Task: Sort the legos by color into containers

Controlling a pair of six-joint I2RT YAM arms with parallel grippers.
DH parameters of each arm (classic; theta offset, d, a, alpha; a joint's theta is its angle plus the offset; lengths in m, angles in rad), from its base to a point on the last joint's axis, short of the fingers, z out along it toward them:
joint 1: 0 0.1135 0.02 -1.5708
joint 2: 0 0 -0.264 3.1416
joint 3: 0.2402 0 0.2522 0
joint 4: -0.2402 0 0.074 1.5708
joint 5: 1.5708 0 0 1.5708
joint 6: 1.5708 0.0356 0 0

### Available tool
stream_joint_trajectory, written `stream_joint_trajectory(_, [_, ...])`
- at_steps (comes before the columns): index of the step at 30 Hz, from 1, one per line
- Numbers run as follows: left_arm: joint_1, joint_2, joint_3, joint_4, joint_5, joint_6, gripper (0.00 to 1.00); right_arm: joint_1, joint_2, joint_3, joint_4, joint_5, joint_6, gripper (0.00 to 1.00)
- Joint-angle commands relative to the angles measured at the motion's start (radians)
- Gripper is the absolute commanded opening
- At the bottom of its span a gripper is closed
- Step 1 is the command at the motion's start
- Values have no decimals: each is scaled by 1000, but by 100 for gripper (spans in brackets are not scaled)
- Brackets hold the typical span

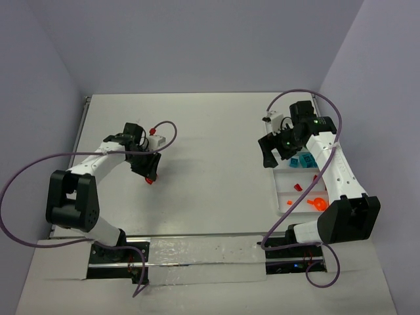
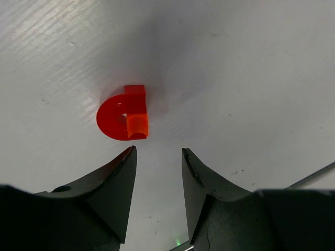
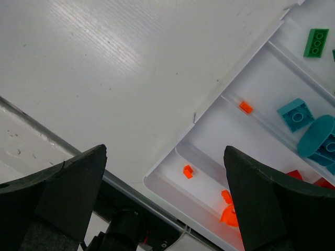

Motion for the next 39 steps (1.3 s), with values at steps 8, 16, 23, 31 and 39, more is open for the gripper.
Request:
stream_joint_trajectory(8, [-11,51,18,93,-88,-80,49,8,-14,-25,44,-11,12,100])
stream_joint_trajectory(16, [-28,73,19,102,-102,-79,49,8,-15,-35,53,-10,11,100])
stream_joint_trajectory(23, [-41,88,15,115,-115,-84,43,7,-17,-44,57,-8,12,100])
stream_joint_trajectory(31, [-50,100,12,128,-146,-87,31,8,-19,-43,60,-8,15,100])
stream_joint_trajectory(39, [-53,108,26,126,-168,-92,23,8,-19,-31,62,-15,20,100])
